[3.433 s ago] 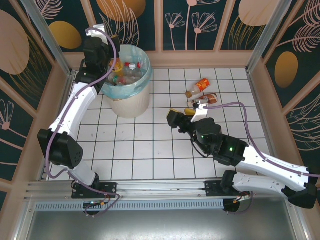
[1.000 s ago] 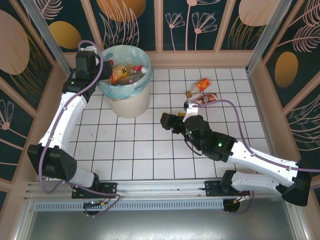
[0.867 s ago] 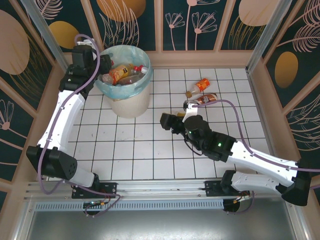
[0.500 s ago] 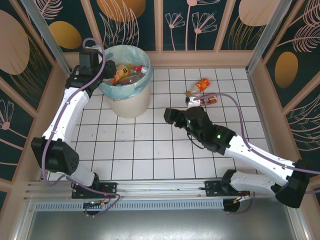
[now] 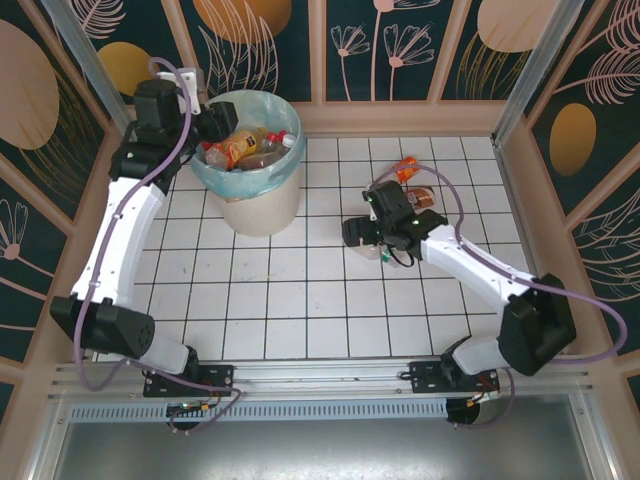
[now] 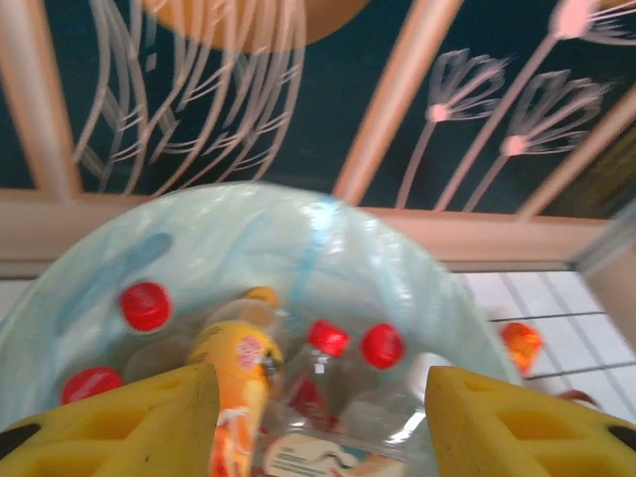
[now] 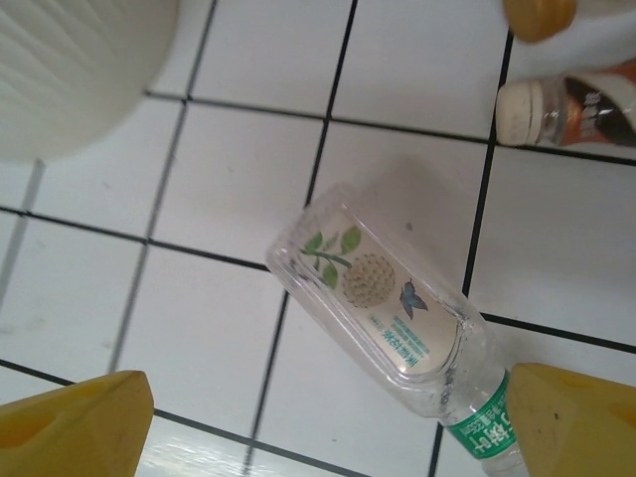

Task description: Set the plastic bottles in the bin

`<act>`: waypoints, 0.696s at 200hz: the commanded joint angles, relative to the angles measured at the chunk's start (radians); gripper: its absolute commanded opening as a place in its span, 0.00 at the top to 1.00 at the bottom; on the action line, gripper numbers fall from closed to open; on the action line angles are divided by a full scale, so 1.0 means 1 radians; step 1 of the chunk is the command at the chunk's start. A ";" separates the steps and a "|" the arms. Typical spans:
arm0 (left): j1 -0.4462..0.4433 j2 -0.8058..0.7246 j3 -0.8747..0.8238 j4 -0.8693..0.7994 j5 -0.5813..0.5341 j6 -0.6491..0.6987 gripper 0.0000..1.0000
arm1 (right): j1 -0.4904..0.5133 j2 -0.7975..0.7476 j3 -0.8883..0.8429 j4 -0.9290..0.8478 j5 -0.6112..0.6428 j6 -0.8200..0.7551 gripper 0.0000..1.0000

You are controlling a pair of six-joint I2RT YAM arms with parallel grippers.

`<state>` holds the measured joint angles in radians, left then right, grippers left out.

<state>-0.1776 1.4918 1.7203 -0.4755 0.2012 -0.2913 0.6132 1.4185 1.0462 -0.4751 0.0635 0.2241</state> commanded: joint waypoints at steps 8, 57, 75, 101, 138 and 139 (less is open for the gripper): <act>-0.020 -0.090 -0.078 0.064 0.276 -0.021 0.42 | -0.011 0.050 -0.029 0.014 -0.010 -0.132 0.06; -0.087 -0.238 -0.302 0.181 0.454 -0.010 0.37 | -0.053 0.103 -0.091 0.072 0.024 -0.158 0.01; -0.103 -0.263 -0.346 0.186 0.470 0.009 0.36 | -0.061 0.130 -0.098 0.070 0.036 -0.164 0.01; -0.111 -0.268 -0.365 0.164 0.480 0.036 0.34 | -0.061 0.151 -0.122 0.086 0.016 -0.184 0.01; -0.112 -0.252 -0.355 0.156 0.460 0.038 0.34 | -0.061 0.203 -0.153 0.125 -0.070 -0.216 0.06; -0.111 -0.251 -0.354 0.156 0.460 0.038 0.34 | -0.061 0.204 -0.153 0.126 -0.072 -0.215 0.06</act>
<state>-0.2840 1.2442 1.3628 -0.3443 0.6468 -0.2745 0.5556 1.5826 0.9138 -0.3893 0.0502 0.0448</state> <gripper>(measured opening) 0.658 0.955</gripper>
